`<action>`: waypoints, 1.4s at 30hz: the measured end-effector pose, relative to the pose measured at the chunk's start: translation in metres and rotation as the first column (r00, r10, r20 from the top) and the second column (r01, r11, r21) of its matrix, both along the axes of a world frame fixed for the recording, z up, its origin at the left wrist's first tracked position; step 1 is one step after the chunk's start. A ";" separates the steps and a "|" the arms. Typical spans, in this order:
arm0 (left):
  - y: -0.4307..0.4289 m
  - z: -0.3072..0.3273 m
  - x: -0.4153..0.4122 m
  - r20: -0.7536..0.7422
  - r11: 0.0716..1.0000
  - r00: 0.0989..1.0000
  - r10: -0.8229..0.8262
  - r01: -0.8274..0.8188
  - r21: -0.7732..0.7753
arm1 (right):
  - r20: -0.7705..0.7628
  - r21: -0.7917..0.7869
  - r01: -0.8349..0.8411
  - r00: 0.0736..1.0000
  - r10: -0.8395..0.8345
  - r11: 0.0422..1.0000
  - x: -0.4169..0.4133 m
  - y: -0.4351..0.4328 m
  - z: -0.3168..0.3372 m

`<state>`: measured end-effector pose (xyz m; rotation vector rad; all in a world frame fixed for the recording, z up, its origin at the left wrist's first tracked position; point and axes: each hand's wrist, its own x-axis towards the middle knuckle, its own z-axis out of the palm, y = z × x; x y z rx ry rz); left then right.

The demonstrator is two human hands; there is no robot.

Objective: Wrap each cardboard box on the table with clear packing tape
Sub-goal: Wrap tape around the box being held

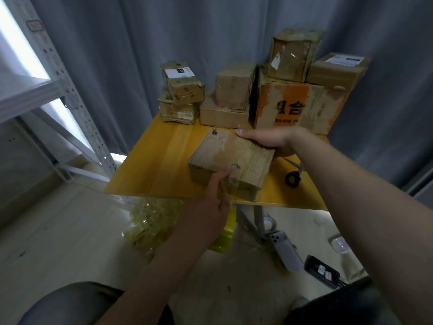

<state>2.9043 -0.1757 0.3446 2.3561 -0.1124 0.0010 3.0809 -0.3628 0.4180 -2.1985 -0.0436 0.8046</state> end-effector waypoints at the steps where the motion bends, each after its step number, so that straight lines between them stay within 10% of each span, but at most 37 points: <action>1: -0.001 0.000 0.000 0.009 1.000 1.000 0.002 -0.002 0.003 | -0.019 0.035 0.016 1.000 -0.015 0.999 -0.002 0.000 -0.003; 22: 0.005 -0.019 -0.011 0.108 0.998 0.994 0.035 -0.028 -0.064 | -0.122 0.133 0.043 0.992 -0.026 0.990 -0.019 0.004 0.009; 29: 0.000 -0.015 -0.001 0.090 0.992 0.996 0.011 0.000 -0.125 | 0.592 -0.321 0.088 0.796 0.127 0.943 -0.039 0.026 0.017; 33: -0.004 -0.012 0.005 0.044 0.992 0.999 -0.002 0.007 -0.124 | 0.500 -0.525 0.159 0.853 0.152 0.836 -0.072 0.035 -0.021; 42: -0.004 -0.004 -0.009 -0.010 0.997 0.999 0.044 -0.045 -0.058 | 0.502 -0.434 -0.059 0.812 0.296 0.899 -0.066 0.020 -0.029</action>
